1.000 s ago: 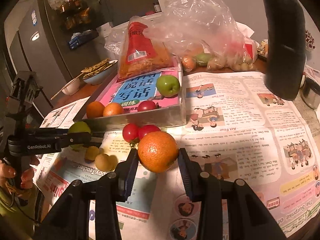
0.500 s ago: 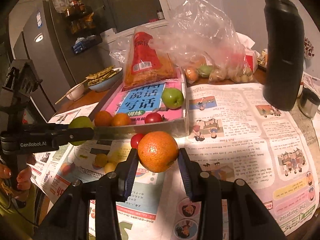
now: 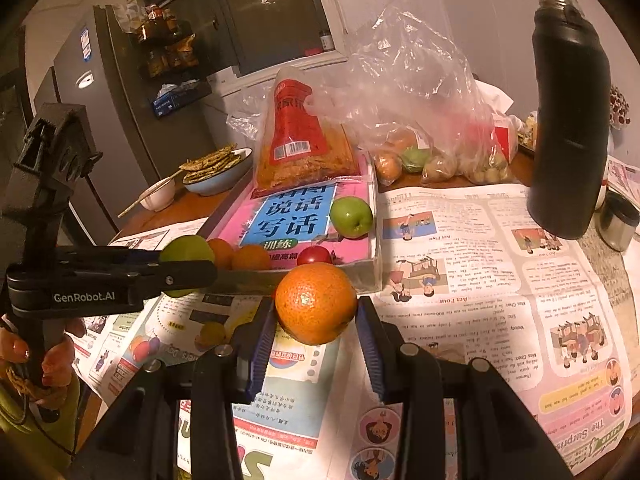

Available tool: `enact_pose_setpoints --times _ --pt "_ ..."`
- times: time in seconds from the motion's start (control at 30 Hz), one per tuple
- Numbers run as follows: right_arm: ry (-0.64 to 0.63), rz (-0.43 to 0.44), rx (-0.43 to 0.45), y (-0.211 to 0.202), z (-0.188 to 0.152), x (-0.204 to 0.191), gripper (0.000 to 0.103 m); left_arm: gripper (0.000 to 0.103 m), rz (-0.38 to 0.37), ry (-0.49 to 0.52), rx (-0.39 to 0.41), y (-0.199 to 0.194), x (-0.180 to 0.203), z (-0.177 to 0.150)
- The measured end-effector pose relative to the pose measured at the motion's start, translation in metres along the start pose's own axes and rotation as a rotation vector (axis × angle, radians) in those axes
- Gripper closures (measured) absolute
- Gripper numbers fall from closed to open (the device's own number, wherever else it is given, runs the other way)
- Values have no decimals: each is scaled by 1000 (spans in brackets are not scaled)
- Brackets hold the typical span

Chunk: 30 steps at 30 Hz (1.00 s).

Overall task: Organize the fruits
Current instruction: 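Lift the lime and mandarin and carry both over the pink workbook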

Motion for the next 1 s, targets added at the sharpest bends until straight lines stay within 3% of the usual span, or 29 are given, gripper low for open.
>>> enact_pose_setpoints --times 1.0 --pt "-25 13 45 1 30 -5 62 62 -4 12 34 1 5 23"
Point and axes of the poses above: each gripper's, at about its wrist camera, not at the fingertips, and y roughly the way its jaws point, x to its right, z to its top, the point moved 4 cm from there along y, roughly the way its jaws point, and after that the axes turned 1 degree about x, right-handed, at the moved point
